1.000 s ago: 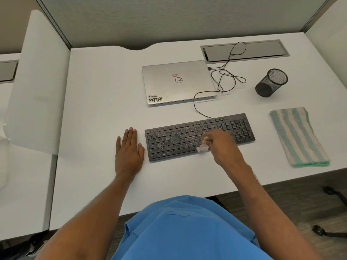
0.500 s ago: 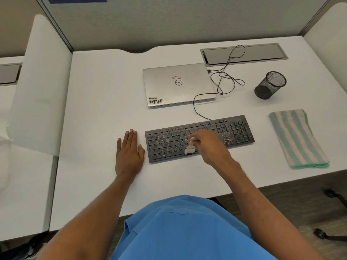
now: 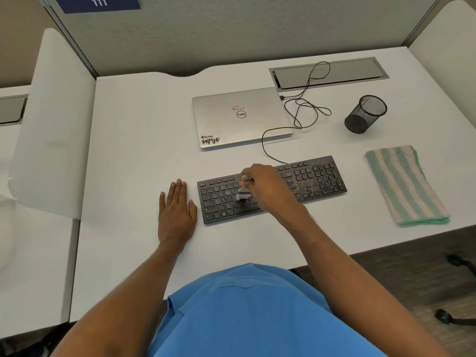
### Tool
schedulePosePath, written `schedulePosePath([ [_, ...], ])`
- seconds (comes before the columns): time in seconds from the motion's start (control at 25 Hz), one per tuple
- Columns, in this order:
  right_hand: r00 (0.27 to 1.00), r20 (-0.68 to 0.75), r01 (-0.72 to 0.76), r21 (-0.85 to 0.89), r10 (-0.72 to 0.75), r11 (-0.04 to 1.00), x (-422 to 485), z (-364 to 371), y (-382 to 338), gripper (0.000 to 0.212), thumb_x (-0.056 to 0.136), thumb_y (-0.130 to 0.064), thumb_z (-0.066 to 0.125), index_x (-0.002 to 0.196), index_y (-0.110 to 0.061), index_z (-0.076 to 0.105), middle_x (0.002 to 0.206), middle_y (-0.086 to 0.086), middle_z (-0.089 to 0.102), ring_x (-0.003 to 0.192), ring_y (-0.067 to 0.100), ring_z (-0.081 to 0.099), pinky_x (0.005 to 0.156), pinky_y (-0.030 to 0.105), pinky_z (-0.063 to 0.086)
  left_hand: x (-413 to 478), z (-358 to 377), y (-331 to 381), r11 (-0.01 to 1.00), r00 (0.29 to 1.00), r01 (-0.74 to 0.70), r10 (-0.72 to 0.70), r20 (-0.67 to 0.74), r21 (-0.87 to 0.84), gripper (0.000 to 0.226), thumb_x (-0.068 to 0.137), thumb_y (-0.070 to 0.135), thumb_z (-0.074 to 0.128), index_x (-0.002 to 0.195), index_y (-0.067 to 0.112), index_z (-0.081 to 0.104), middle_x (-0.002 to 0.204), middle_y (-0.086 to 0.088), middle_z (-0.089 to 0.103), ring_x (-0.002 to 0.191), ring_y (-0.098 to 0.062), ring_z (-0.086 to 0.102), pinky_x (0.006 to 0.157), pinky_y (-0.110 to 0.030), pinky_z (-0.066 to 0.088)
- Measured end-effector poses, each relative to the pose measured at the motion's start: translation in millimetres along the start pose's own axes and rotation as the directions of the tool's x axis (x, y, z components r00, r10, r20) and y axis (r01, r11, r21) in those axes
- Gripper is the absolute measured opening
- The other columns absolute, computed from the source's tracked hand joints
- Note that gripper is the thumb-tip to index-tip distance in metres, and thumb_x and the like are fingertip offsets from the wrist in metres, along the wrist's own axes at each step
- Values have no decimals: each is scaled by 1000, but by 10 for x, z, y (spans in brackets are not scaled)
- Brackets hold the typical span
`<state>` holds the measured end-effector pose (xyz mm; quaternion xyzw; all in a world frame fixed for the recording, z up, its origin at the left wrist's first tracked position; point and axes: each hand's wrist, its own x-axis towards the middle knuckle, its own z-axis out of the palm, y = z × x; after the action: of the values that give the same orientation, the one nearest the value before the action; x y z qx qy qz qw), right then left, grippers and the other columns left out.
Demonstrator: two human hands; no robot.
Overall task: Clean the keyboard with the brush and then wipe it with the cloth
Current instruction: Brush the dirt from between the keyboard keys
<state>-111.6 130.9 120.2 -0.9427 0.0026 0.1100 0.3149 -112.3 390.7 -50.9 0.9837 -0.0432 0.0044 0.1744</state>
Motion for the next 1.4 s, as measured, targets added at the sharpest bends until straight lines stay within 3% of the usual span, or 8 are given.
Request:
schedulePosePath([
  [0.12,1000,24,-10,-51,11,999,32,34,39,21,99,-7,53,112,-6,69,109,12,66,85,17,61,74,14,52,-1,3,-10,1000,1000,-1,1,2,-2,68,104,35,26,166,8,27,175,-6,23,163,-17,15,133,-42,2],
  [0.32,982,-24,-184,60,185,981,-6,-166,372,26,101,-5,48,121,5,61,96,1,56,59,-13,58,50,5,44,7,14,-18,1000,1000,2,-2,12,-1,69,104,38,23,167,9,26,175,-4,21,163,-16,13,133,-41,0],
  [0.48,988,-61,-150,-191,141,970,44,-238,390,18,98,-10,52,107,-10,67,100,9,62,85,23,62,70,32,55,9,12,-13,1000,1000,4,-4,14,0,70,104,38,23,167,9,25,175,-4,21,163,-15,13,133,-41,0],
  [0.56,997,-34,-68,-199,63,978,81,-193,238,17,98,-11,54,106,-11,69,103,10,67,93,28,63,79,39,55,8,12,-6,1000,1000,2,-2,10,-1,69,104,38,23,167,9,25,175,-4,21,163,-15,13,133,-41,0],
  [0.76,999,42,29,-134,-23,991,122,11,-10,19,98,-13,55,108,-13,71,106,8,67,89,22,59,81,38,53,1,3,-6,1000,1000,-1,1,5,0,68,104,37,24,167,8,26,175,-5,22,163,-17,14,133,-42,1],
  [1.0,994,14,-109,-136,112,985,114,-156,260,20,99,-9,52,113,-10,66,94,-4,53,73,3,53,72,22,56,7,16,-20,1000,1000,-5,5,2,6,68,104,36,26,166,9,27,175,-6,23,163,-17,15,133,-42,2],
  [1.16,991,-1,-135,-140,136,981,148,-97,99,19,95,-6,53,91,-11,71,81,3,66,73,22,66,77,46,62,8,16,-26,1000,1000,-7,7,0,9,67,104,36,26,166,8,28,174,-6,24,163,-17,15,133,-43,3],
  [1.4,996,59,-59,-135,68,989,129,63,-133,18,97,-6,54,104,-11,69,93,3,65,88,22,66,76,36,58,4,5,-6,1000,1000,-9,9,-5,-4,69,103,36,26,166,7,28,174,-7,25,163,-18,16,133,-43,3],
])
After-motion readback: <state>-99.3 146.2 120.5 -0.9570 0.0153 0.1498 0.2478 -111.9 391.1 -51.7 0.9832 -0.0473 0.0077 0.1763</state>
